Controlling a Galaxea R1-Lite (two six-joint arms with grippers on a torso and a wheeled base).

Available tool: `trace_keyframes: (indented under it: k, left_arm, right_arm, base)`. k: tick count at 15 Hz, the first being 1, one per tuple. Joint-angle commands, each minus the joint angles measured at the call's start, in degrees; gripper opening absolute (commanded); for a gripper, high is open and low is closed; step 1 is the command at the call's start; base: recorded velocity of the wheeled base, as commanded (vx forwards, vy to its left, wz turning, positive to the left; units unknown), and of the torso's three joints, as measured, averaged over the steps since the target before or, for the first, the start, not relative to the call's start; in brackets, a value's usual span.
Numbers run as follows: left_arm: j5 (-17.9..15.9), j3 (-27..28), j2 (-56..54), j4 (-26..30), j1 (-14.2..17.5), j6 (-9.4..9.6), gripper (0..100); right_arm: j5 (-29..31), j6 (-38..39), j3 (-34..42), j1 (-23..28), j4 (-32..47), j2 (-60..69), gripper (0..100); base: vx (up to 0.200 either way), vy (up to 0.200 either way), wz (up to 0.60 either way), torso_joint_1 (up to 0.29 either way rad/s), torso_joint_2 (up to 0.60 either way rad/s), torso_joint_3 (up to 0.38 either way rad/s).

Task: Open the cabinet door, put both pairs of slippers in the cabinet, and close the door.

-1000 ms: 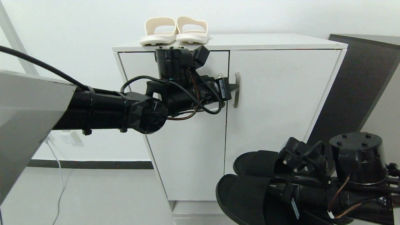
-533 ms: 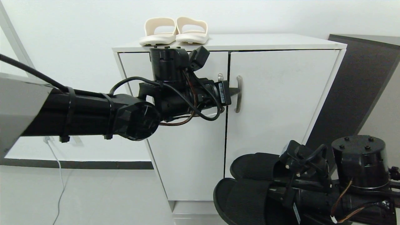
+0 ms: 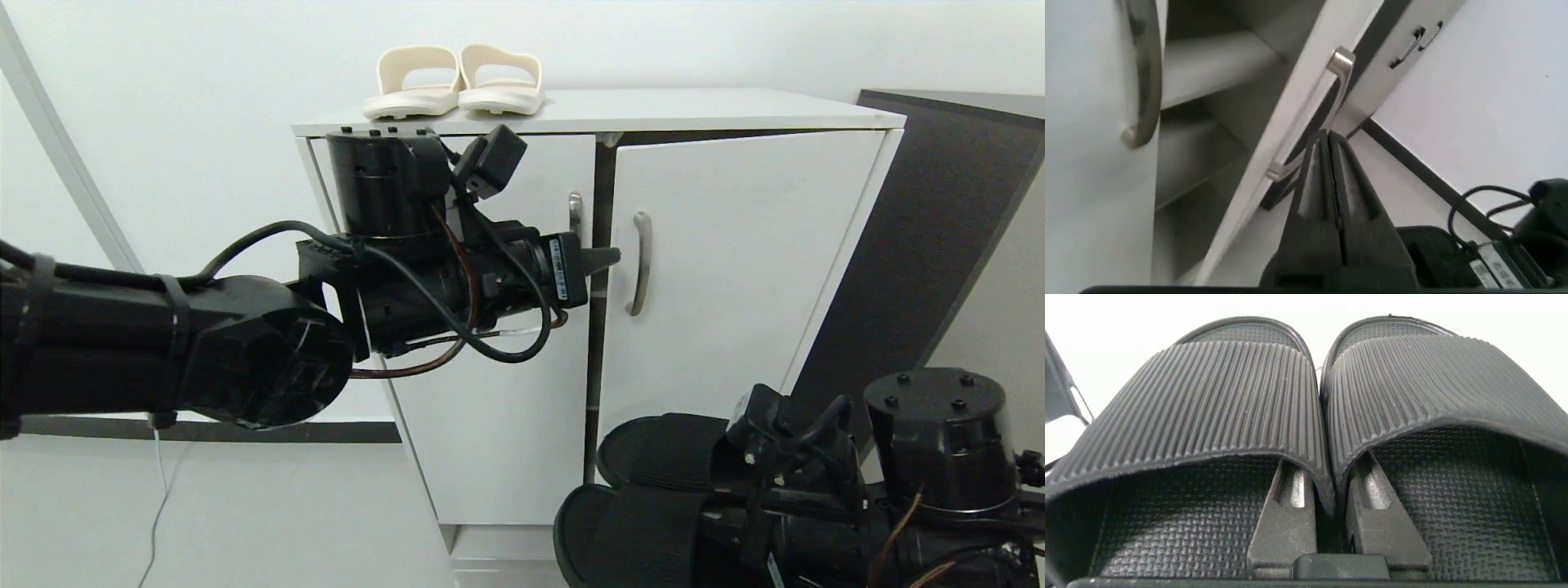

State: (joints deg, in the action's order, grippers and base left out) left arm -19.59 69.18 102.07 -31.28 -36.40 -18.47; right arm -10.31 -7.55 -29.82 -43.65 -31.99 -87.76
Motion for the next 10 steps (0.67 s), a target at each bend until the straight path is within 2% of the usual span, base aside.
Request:
trace_keyframes:
  k: [1,2,5,10]
  left_arm:
    - [-0.1,-1.2,-2.1,-0.2,1.5,0.01,0]
    - [-0.1,-0.5,-0.8,-0.7,2.0,0.01,0]
    - [0.2,2.0,4.8,-7.1,2.8,-0.08,0]
    - [0.0,9.6,12.7,-7.6,2.3,-0.16,0]
  right_arm:
    - [-0.1,0.0,0.3,-1.0,0.1,0.2,0]
    - [0.0,0.0,0.5,-1.5,0.0,0.2,0]
    - [0.0,0.0,0.6,-2.2,0.0,0.4,0]
    - [0.3,-0.7,1.0,-2.7,0.0,0.4,0]
  base:
    - [0.000,0.000,0.00,0.000,0.00,0.000]
    - [0.000,0.000,0.00,0.000,0.00,0.000]
    - [0.000,0.000,0.00,0.000,0.00,0.000]
    - [0.000,0.000,0.00,0.000,0.00,0.000]
